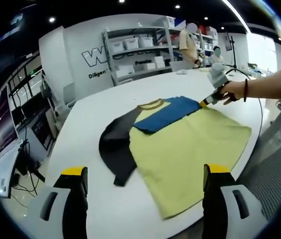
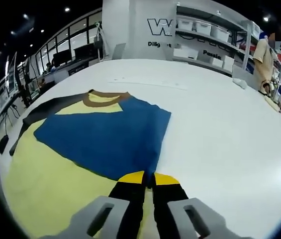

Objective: Fold the garment on the visible template until the final outline fits inside the template.

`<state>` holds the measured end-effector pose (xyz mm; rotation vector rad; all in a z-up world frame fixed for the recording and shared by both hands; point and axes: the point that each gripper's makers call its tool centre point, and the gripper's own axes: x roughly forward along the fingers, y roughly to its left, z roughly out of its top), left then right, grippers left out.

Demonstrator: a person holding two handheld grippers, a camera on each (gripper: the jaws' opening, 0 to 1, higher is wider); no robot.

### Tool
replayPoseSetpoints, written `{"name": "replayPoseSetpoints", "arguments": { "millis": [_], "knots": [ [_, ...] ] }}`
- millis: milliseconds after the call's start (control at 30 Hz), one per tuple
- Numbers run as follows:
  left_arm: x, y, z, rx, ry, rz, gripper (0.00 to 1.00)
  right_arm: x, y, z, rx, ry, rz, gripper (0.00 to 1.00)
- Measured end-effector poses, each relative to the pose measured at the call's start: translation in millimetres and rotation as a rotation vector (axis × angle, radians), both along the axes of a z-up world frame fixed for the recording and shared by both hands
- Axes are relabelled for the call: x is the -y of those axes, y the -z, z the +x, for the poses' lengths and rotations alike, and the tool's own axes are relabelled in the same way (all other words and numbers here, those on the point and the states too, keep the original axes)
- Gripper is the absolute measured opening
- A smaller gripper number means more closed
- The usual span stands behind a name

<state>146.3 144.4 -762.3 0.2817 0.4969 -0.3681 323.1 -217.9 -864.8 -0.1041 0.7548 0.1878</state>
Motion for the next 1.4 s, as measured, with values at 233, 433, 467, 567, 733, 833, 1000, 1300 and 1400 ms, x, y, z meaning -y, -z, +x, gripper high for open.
{"name": "replayPoseSetpoints", "arguments": {
  "millis": [233,433,467,567,733,833,1000,1300,1400],
  "knots": [
    [1.0,-1.4,0.7,0.006,0.001,-0.011,0.98,17.1,0.1,2.7,-0.006,0.017,-0.018,0.0],
    [0.0,-0.3,0.6,-0.001,-0.001,-0.006,0.98,33.4,-0.1,6.0,-0.011,0.036,-0.036,0.0],
    [0.2,-0.4,0.7,0.0,0.0,-0.006,0.98,34.3,-0.1,6.4,-0.013,0.037,-0.037,0.0],
    [0.5,-0.1,0.7,-0.002,0.0,-0.007,0.98,35.0,0.2,6.8,-0.023,0.028,-0.049,0.0],
    [-0.4,0.2,1.0,-0.004,-0.005,-0.006,0.98,35.4,-0.6,7.2,-0.035,0.027,-0.069,0.01],
    [-0.4,-0.3,1.1,-0.001,-0.005,-0.006,0.98,34.6,-3.1,8.2,-0.025,0.019,-0.095,0.09],
    [0.1,-0.8,1.2,0.002,-0.004,-0.006,0.98,15.9,-16.1,5.7,0.003,0.033,0.037,0.42],
    [1.8,0.9,-0.1,-0.006,0.005,-0.003,0.98,-7.9,-32.6,-5.4,0.027,-0.019,0.114,0.72],
    [2.2,1.3,-0.3,-0.008,0.007,-0.001,0.98,-16.4,-39.1,-11.2,0.037,-0.046,0.14,0.82]
  ]
}}
